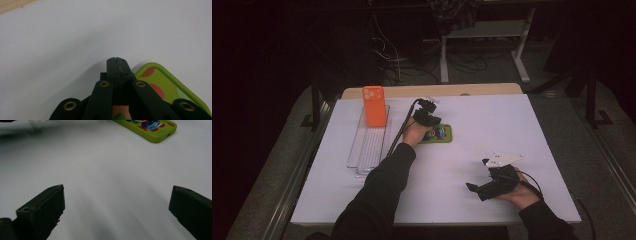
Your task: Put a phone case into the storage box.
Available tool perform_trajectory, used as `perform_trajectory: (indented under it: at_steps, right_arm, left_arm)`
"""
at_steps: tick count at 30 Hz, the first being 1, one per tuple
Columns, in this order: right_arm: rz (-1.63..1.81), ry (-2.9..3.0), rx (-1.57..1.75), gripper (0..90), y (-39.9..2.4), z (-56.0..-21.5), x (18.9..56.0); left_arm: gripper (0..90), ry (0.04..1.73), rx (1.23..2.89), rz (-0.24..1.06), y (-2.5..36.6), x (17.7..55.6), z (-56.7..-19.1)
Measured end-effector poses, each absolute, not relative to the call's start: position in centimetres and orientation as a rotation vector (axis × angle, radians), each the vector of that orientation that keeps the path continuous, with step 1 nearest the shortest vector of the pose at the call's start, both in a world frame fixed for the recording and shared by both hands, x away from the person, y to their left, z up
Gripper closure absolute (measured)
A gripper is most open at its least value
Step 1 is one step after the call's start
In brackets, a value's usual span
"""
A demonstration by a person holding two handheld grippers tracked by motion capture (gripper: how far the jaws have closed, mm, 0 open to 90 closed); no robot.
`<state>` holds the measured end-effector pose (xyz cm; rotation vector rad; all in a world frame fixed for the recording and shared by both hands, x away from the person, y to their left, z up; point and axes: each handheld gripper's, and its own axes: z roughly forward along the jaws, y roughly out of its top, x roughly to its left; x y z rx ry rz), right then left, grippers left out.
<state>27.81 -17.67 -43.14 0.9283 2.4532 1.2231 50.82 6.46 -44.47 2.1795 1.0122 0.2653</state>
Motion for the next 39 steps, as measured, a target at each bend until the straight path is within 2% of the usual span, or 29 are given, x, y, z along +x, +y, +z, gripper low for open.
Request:
perform_trajectory:
  at_steps: [9,14,20,29,33,39]
  right_arm:
    - [1.220,2.449,0.932,0.0,-17.7,-43.1,27.8]
    - [1.218,2.449,0.928,0.0,-17.6,-43.1,27.7]
    - [1.218,2.447,0.931,0.0,-17.6,-43.1,27.7]
    - [1.218,2.451,0.936,0.0,-17.6,-43.1,27.9]
    - [1.214,2.450,0.938,0.0,-17.6,-43.1,27.9]
    - [1.201,2.448,0.953,0.0,-17.7,-43.1,28.0]
  left_arm:
    - [89.9,0.949,2.223,0.191,6.2,49.2,-44.6]
    - [89.9,0.963,2.193,0.141,6.5,47.9,-44.7]
    - [89.9,0.936,2.207,0.139,6.8,47.2,-44.6]
    - [89.7,0.856,2.156,0.139,8.2,43.6,-41.3]
    - [84.5,0.808,2.160,0.143,9.3,41.4,-40.8]
    - [63.7,0.775,2.187,0.132,11.3,38.6,-40.4]
